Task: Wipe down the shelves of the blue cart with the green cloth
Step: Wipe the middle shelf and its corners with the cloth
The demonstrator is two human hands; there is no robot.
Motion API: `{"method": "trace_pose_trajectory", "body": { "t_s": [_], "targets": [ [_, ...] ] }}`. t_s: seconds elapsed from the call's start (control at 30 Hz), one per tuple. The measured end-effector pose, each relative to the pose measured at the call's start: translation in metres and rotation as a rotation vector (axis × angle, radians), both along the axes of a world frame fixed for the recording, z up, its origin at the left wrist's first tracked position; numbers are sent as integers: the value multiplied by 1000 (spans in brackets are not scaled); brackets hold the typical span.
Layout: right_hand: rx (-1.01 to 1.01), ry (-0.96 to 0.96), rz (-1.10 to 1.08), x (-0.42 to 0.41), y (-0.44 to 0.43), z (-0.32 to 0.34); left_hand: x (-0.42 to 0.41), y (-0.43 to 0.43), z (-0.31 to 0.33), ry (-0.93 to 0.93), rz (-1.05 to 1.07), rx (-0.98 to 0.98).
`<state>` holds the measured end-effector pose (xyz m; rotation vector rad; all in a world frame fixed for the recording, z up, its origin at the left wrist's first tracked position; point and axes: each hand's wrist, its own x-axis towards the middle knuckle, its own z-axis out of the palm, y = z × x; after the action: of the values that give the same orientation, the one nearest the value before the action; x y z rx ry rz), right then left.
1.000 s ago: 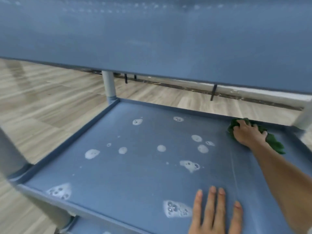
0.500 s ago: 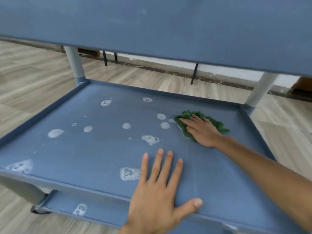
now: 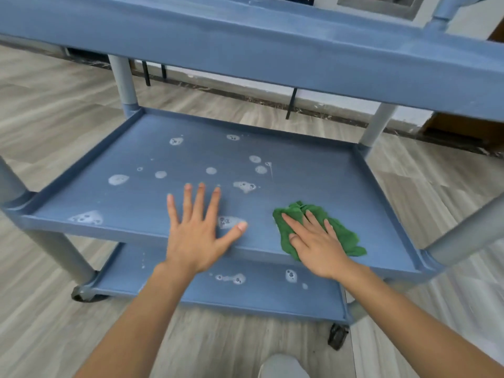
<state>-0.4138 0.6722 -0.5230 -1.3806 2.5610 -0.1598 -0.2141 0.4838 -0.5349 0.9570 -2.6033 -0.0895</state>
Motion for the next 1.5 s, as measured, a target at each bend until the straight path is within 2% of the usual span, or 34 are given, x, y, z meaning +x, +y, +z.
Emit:
{"method": "trace_pose_trajectory", "body": {
  "t_s": [0.13,0.3,0.63,0.77,1.13,1.33,1.43,1.5],
  "targets": [
    [18,-5,-96,20,-4,7,29,-33,-3,-115,51,6],
    [8,37,-167,24,-10,3,33,-63,-5,-137,9,12],
    [23,78,-332,12,-32,-10,34,-70,-14,-200,-152,31],
    [38,89,-388,-1,-51,-11,35,-67,-6,-210,-118,73],
    [25,88,-363,-110,-137,-10,35,-65,-2,-129,-80,153],
    [15,77,-318,-192,-201,-4,30,-65,-12,43,-7,-40],
    [2,61,-334,-227,-234,-4,25,-71,-11,-4,-17,-136],
    [-11,47,-342,-242,-252,-6,26,-72,-14,-60,-33,-129]
  ]
}}
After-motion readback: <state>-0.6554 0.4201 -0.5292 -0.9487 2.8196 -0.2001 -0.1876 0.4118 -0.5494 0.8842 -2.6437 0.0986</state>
